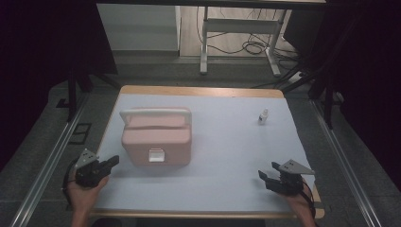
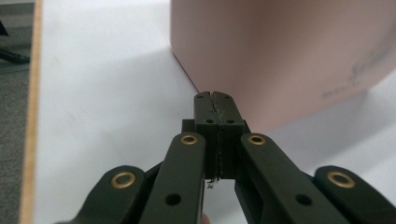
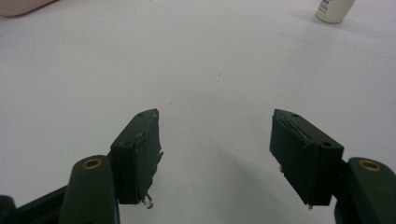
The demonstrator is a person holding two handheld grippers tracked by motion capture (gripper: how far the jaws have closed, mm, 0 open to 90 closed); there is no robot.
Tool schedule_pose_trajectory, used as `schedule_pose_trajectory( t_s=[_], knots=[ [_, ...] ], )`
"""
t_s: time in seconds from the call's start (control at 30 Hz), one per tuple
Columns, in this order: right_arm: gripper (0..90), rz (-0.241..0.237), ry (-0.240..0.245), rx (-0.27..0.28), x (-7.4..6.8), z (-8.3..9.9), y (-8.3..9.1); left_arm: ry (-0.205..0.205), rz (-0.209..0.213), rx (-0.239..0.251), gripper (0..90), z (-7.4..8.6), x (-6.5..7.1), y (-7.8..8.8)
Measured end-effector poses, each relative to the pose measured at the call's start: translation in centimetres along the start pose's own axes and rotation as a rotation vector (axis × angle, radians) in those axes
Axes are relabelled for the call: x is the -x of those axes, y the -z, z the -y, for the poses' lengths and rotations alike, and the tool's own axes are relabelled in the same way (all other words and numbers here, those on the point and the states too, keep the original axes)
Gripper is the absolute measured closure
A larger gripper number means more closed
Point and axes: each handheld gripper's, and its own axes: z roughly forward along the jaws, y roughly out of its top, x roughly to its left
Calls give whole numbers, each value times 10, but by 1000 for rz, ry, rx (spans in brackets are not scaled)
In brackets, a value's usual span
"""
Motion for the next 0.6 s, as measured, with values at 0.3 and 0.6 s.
schedule_pose_trajectory(
  t_s=[0.3, 0.6],
  knots=[
    [338, 0, 9, -5, 0, 1, -1, -40, -10, -24, 900, -30, -16, -8],
    [342, -15, 24, -16, -3, 2, -4, -38, 11, -75, 900, -56, -28, -29]
  ],
)
